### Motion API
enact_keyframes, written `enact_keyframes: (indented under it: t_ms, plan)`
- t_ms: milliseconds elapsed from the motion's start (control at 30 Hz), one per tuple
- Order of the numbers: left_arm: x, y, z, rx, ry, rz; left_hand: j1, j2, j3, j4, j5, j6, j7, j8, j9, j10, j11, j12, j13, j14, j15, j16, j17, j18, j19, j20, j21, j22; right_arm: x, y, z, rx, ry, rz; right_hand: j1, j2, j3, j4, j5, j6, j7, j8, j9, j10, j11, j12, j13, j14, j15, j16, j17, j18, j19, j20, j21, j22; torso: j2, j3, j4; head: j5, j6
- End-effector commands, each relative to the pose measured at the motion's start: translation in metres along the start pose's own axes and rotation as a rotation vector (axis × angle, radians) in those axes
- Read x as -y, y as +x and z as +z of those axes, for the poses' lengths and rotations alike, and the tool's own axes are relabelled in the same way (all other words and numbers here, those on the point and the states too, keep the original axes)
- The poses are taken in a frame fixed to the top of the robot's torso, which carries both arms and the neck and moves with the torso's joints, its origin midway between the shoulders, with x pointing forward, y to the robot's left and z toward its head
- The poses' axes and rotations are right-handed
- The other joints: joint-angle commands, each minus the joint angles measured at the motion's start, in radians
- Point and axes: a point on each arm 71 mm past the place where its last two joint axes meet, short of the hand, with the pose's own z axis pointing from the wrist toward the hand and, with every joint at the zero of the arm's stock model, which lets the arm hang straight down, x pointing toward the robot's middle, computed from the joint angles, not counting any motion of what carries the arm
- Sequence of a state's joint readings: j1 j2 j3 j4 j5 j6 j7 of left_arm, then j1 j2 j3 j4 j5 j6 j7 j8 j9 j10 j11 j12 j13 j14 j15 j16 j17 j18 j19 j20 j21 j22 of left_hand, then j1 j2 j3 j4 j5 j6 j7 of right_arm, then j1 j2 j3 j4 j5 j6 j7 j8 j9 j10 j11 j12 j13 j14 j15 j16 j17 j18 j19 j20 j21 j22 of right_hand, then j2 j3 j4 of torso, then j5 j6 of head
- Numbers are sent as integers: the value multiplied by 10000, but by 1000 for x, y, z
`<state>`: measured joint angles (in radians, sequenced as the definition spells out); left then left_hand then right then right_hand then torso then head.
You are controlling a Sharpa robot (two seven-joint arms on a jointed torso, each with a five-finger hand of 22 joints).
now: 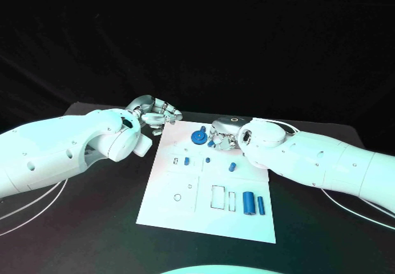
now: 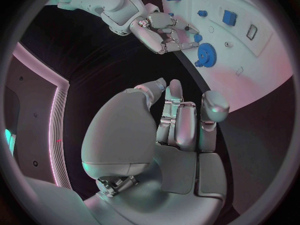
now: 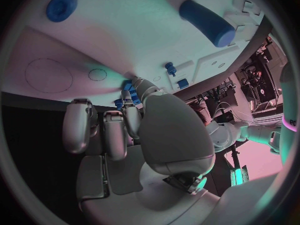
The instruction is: Assemble the parts on the task board
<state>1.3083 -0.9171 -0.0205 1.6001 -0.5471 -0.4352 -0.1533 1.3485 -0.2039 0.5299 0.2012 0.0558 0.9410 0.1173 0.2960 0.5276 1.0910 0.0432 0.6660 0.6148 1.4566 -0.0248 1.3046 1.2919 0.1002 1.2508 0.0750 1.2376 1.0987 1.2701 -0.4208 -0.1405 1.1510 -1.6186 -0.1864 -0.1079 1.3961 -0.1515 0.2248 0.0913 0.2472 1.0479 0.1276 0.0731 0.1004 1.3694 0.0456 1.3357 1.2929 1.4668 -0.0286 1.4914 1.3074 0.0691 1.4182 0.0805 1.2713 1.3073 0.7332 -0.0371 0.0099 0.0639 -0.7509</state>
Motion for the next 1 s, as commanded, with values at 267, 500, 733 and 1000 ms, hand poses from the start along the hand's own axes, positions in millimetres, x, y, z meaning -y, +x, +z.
enact_keyframes:
  t_ms: [267, 500, 733, 1000]
  plan:
    - [1, 2, 0, -129, 27, -28, 52, 3, -70, -21, -17, -24, 64, -6, -22, -69, -2, -52, -20, -34, 33, -3, 25, 107, -4, 24, -2, 33, -1, 7, -1, -276, 99, -392, -94, -23, -85, -8, -38, -38, 79, -64, -16, -40, 53, -21, 9, 744, 76, 20, 1420, -23, -16, 48, -31, 1082, -3, -9, 8, 9, -37]
    - [1, 2, 0, -131, 25, -27, 52, 3, -70, -21, -17, -24, 64, -6, -22, -69, -2, -52, -20, -34, 33, -3, 25, 107, -4, 24, -2, 33, -3, 8, -2, -371, 45, -489, -123, -79, -142, -28, -34, -48, 93, -62, -22, -45, 67, -24, 4, 746, 89, 25, 1430, -23, -15, 59, -35, 1086, -3, -7, 5, 19, -51]
    - [1, 2, 0, -150, 37, -27, 55, 0, -77, -21, -17, -30, 65, -7, -29, -68, -1, -53, -30, -24, 34, 13, 40, 104, 8, 25, 5, 45, -5, 9, -1, -508, -8, -646, -123, -135, -193, -67, -37, -72, 97, -67, -30, -68, 74, -46, -20, 748, 98, 29, 1437, -15, -34, 69, -79, 1070, 1, -3, 8, 27, -58]
    - [1, 2, 0, -156, 34, -26, 55, 0, -77, -21, -17, -30, 65, -7, -29, -68, -1, -53, -30, -24, 34, 13, 40, 104, 8, 25, 5, 45, -7, 11, -2, -579, -47, -872, -99, -154, -218, -108, -42, -55, 91, -51, -28, -54, 73, -26, 3, 751, 101, 37, 1451, -18, -25, 75, -65, 1082, 0, -11, 1, 48, -72]
